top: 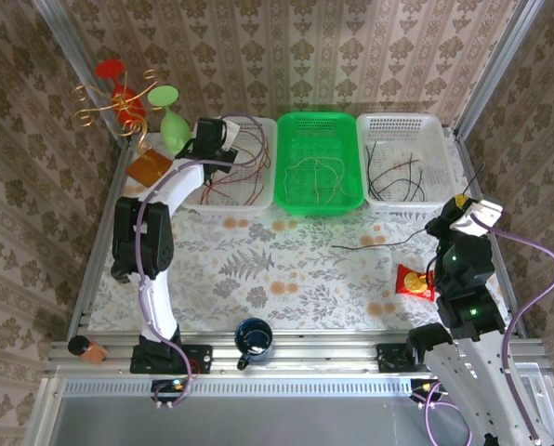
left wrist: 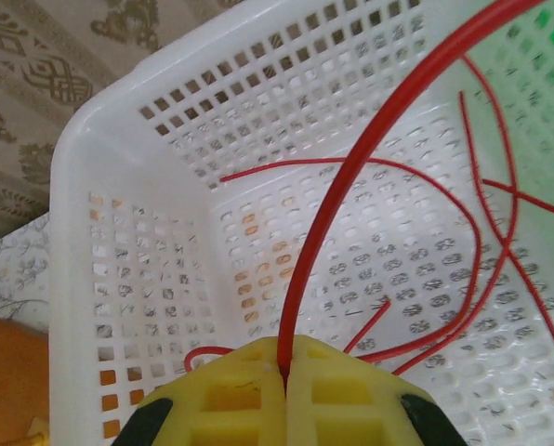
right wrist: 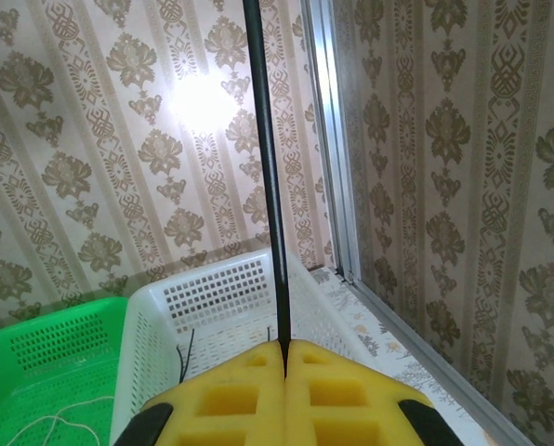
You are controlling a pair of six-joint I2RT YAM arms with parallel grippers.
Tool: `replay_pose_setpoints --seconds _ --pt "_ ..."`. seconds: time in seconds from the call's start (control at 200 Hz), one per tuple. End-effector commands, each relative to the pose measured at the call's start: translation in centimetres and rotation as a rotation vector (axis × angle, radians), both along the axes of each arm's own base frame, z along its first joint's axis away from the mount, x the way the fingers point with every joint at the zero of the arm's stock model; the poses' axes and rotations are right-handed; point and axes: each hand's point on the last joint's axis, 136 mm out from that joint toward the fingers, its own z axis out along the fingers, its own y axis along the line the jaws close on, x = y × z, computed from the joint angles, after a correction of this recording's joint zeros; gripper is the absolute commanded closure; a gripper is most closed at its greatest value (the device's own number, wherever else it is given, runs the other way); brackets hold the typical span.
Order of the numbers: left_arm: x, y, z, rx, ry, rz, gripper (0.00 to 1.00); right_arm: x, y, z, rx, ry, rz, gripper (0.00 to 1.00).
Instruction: Untangle the cables
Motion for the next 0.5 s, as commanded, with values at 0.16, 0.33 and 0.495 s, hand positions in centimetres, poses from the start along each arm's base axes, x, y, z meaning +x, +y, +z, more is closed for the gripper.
replay_pose_setpoints --seconds 0.16,0.33,0.495 --pt "-0.4 3.3 -1.7 0.184 0.154 0.085 1.0 0.1 0.4 1.9 0.041 -0.055 0.027 1.0" --pt "-0.6 2.8 -3.9 0.187 0.215 0.063 1.0 0.3 0.5 1.9 0.041 -0.054 0.032 1.0" --pt "-0.8 2.4 -6.7 0.193 0.273 0.055 1.0 0.2 0.5 2.0 0.039 -0.055 0.035 1.0"
